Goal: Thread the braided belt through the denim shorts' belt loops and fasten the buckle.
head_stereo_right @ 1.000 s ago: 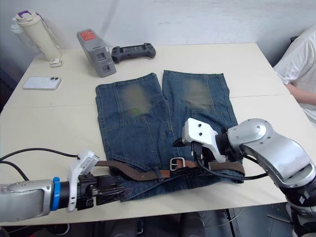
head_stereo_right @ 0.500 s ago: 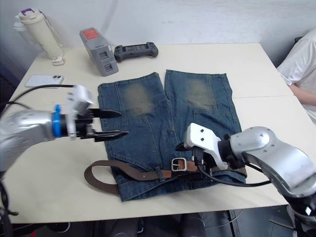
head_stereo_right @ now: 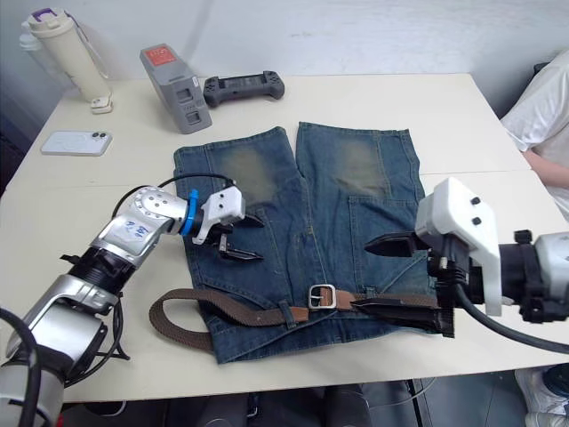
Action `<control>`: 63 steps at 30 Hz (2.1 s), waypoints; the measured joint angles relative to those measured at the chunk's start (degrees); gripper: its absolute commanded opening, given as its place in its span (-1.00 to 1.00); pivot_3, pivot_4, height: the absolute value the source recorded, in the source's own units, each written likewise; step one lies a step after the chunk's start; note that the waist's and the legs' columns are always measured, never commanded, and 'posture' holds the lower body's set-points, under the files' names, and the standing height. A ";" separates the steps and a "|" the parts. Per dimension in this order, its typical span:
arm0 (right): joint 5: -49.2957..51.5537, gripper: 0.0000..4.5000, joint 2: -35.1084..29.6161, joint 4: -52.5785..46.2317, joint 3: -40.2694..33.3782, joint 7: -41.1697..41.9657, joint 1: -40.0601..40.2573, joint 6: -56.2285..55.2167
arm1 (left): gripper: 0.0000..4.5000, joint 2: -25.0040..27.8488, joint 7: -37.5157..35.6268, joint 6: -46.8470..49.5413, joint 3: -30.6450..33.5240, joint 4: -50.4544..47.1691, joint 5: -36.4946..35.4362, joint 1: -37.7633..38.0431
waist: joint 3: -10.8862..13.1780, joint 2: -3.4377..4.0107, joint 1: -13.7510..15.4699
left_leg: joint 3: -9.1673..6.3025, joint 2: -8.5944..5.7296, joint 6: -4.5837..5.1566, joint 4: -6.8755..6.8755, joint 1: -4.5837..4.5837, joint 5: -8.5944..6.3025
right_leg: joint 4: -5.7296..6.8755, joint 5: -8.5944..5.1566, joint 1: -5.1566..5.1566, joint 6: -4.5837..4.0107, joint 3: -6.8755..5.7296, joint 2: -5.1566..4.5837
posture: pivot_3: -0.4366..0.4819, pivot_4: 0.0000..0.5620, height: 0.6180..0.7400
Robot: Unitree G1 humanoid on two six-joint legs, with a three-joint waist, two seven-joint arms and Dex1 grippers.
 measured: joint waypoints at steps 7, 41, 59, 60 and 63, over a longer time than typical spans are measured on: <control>7.52 1.00 -1.72 -1.35 -4.10 -8.17 4.44 -0.21 | -0.07 -4.30 -0.73 -6.53 0.60 8.63 4.74 -2.93 | -0.05 -0.02 0.23 | -0.03 -0.01 0.18 0.54 0.01 -0.10 | 0.33 0.00 0.10 0.00 0.04 -0.10 | -0.05 -0.47 1.00; 9.23 1.00 -6.43 -1.38 14.52 -22.76 2.98 -18.80 | 0.26 -11.80 17.62 -22.66 9.71 44.69 23.26 -20.37 | -0.13 -0.10 -1.68 | 0.13 0.02 0.37 0.77 -0.03 -0.09 | 0.68 0.22 -0.05 0.03 0.18 -0.13 | -0.05 -0.47 1.00; -30.00 1.00 9.65 7.96 51.93 -13.37 -20.06 -26.34 | 0.97 9.10 -17.77 11.38 22.01 -3.01 4.10 -0.36 | -0.03 -0.12 -3.01 | 0.41 0.13 0.35 0.70 -0.08 -0.09 | 0.85 0.22 -0.26 0.05 0.17 -0.12 | -0.05 -0.47 1.00; -33.53 1.00 11.08 9.35 54.54 -12.69 -21.51 -27.99 | 0.97 10.14 -18.20 13.60 22.12 -7.00 3.12 1.67 | -0.03 -0.12 -3.12 | 0.41 0.14 0.35 0.69 -0.08 -0.10 | 0.84 0.22 -0.27 0.05 0.17 -0.12 | -0.05 -0.47 1.00; -47.30 1.00 15.92 15.65 63.05 -9.72 -25.46 -36.06 | 0.97 13.29 -18.71 21.84 22.62 -20.95 -0.54 8.09 | -0.03 -0.10 -3.12 | 0.43 0.14 0.33 0.63 -0.07 -0.09 | 0.84 0.22 -0.33 0.05 0.18 -0.12 | -0.05 -0.47 1.00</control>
